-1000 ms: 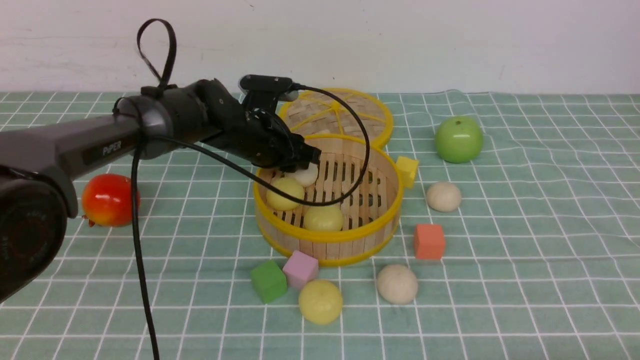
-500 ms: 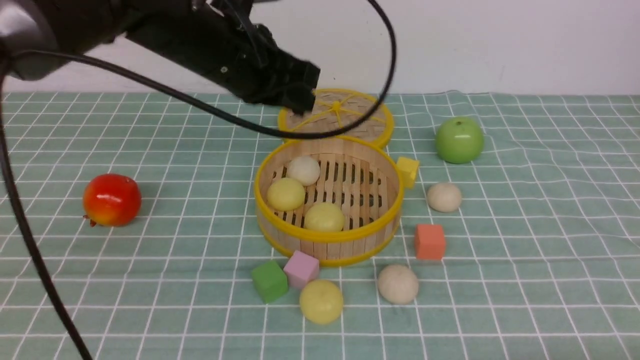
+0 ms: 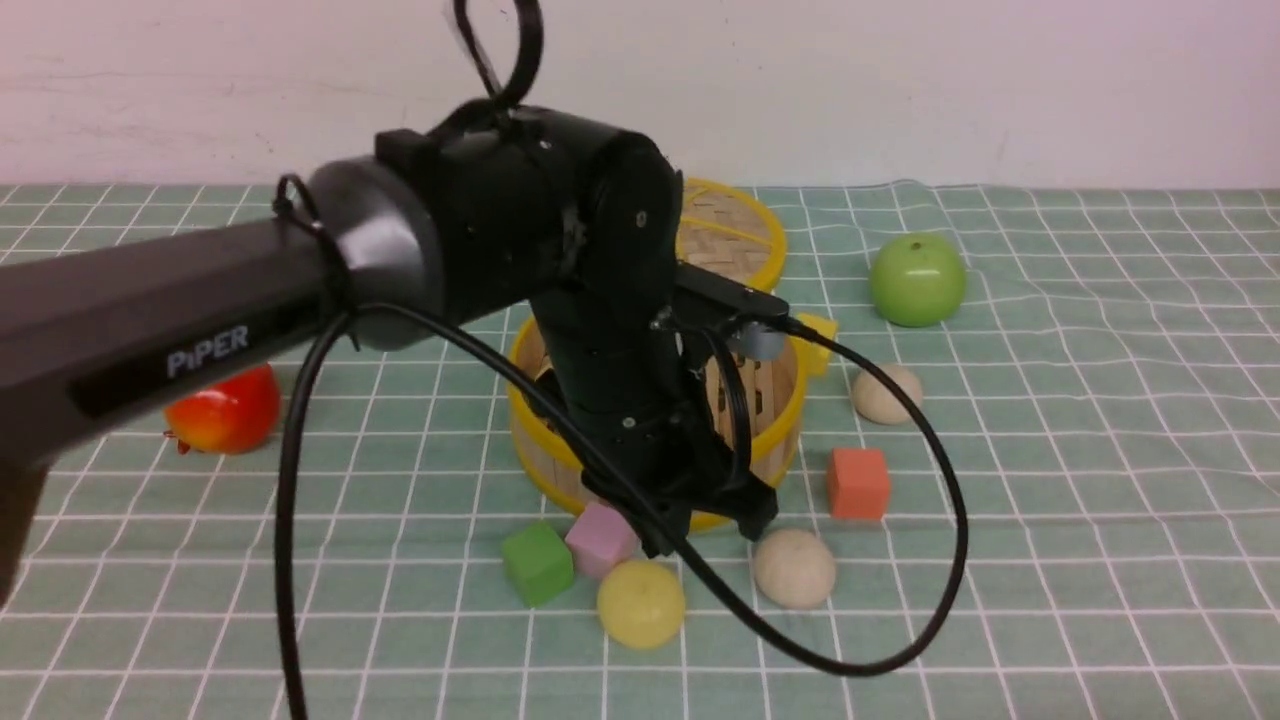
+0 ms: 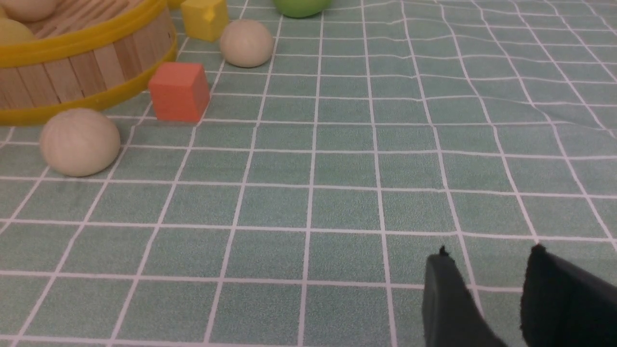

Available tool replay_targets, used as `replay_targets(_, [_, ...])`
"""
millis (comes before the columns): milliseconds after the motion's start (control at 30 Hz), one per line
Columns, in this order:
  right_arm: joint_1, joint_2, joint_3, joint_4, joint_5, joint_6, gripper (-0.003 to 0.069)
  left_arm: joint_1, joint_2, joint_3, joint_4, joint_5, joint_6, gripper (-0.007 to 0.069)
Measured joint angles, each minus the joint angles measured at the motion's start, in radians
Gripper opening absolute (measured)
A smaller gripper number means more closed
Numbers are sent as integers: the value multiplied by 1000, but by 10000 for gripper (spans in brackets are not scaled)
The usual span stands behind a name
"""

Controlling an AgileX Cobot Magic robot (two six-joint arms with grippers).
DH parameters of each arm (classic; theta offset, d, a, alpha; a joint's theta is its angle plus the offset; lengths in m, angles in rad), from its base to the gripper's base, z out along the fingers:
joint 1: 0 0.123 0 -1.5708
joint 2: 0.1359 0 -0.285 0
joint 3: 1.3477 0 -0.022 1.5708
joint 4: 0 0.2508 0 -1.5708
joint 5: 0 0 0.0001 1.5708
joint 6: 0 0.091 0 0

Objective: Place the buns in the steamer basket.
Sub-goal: Use the left arm to grab a steamed stuffed bun, then use the left arm to put the steamed stuffed bun into the steamer

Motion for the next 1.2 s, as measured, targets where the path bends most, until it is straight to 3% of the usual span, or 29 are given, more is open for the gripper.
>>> replay_targets(67, [0, 0, 0, 0, 0, 0, 240, 0, 12, 0, 4, -5, -3, 52])
replay_targets(233, [0, 0, 0, 0, 0, 0, 240, 0, 79, 0, 10, -12, -5, 225])
replay_targets(300, [0, 0, 0, 0, 0, 0, 240, 0, 95, 0, 15, -18, -6, 259])
replay_targets(567, [0, 0, 0, 0, 0, 0, 240, 0, 146, 1, 47, -41, -7, 288])
replay_targets(767, [0, 0, 0, 0, 0, 0, 240, 0, 171, 1, 62, -45, -13, 229])
replay_targets(900, [0, 0, 0, 0, 0, 0, 240, 0, 171, 0, 63, -44, -22, 83])
replay_targets(933, [0, 0, 0, 0, 0, 0, 240, 0, 159, 0, 64, -36, -22, 11])
replay_targets(1200, [0, 0, 0, 0, 0, 0, 240, 0, 5, -16, 70, -58, -15, -13])
